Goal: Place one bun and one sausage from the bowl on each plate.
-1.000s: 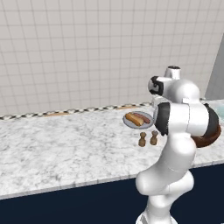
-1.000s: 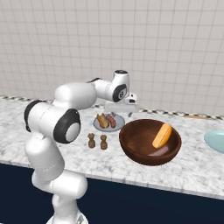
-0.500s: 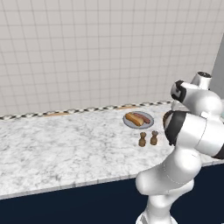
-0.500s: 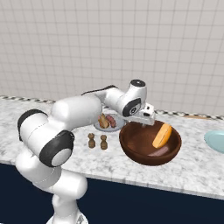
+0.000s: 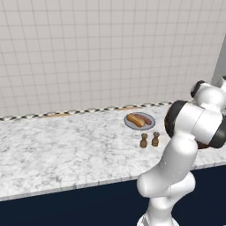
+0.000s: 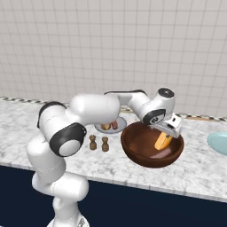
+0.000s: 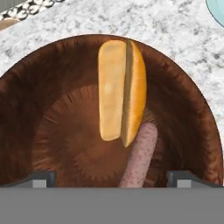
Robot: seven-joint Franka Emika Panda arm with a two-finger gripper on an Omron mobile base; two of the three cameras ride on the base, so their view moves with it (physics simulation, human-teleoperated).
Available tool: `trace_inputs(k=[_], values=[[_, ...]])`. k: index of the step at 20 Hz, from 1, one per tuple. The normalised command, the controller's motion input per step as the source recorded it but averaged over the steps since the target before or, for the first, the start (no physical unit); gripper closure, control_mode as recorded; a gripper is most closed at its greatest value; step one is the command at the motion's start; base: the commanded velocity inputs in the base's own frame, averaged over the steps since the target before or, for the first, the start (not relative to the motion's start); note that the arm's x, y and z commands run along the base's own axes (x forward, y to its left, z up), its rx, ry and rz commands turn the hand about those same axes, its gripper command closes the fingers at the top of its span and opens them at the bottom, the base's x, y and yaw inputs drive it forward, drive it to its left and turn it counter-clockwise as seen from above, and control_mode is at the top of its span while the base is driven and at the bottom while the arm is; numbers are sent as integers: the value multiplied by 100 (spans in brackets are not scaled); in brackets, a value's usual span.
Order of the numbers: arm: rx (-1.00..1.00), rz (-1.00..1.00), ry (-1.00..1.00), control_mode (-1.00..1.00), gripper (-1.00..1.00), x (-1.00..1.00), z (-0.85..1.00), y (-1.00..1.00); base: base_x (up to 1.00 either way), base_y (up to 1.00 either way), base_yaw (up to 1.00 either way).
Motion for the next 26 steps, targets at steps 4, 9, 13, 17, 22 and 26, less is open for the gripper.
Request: trace_inputs(k=[4, 9, 13, 17, 22, 26], values=[[-1, -14, 0, -100, -100, 26, -27, -63, 0, 0, 0], [-11, -2, 0, -100, -100, 27, -34, -4, 0, 0, 0], [-8, 0, 0, -100, -100, 6, -18, 20, 0, 0, 0], [-12, 0, 0, -100, -100, 0, -15, 44, 0, 0, 0], [-11, 0, 0, -100, -100, 0, -25, 13, 0, 0, 0], [-12, 0, 0, -100, -100, 7, -31, -3, 0, 0, 0]])
